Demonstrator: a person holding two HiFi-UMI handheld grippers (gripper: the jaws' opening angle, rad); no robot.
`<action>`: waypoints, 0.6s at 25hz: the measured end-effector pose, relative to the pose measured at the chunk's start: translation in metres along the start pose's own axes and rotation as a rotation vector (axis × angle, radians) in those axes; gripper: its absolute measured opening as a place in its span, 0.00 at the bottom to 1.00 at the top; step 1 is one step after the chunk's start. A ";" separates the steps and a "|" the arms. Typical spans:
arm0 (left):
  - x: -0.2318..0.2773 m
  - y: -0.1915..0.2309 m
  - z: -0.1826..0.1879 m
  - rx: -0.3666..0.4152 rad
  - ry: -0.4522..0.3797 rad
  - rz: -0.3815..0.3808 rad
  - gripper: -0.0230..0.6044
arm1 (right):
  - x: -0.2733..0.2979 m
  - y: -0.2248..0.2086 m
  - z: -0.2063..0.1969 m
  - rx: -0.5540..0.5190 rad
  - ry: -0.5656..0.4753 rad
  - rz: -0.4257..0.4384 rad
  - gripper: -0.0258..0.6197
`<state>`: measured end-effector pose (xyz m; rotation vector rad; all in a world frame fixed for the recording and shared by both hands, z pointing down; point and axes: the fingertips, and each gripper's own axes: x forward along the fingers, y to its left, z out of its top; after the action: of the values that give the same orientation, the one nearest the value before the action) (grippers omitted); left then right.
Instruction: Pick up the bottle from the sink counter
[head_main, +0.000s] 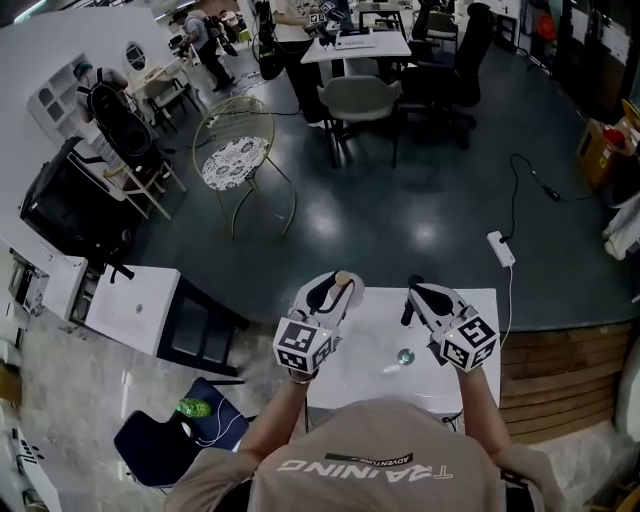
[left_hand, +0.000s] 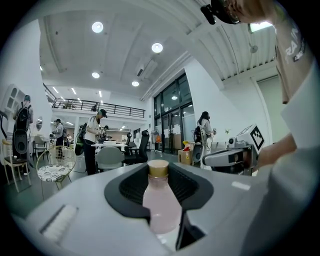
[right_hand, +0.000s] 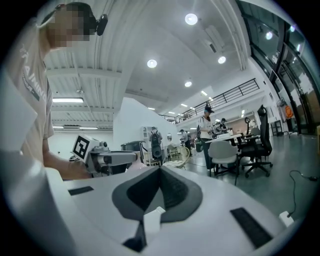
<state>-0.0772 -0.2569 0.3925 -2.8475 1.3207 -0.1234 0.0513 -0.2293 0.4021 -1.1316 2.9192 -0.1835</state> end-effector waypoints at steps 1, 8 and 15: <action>-0.002 0.001 0.001 -0.001 -0.003 0.004 0.24 | 0.001 0.002 0.001 0.000 -0.003 0.005 0.05; -0.011 0.004 0.005 -0.001 -0.007 0.011 0.24 | 0.009 0.012 0.002 0.005 -0.009 0.043 0.05; -0.009 0.012 -0.007 -0.028 0.017 0.020 0.24 | 0.010 0.011 -0.002 0.000 0.010 0.040 0.05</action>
<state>-0.0925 -0.2570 0.3988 -2.8619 1.3650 -0.1303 0.0362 -0.2277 0.4028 -1.0741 2.9480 -0.1900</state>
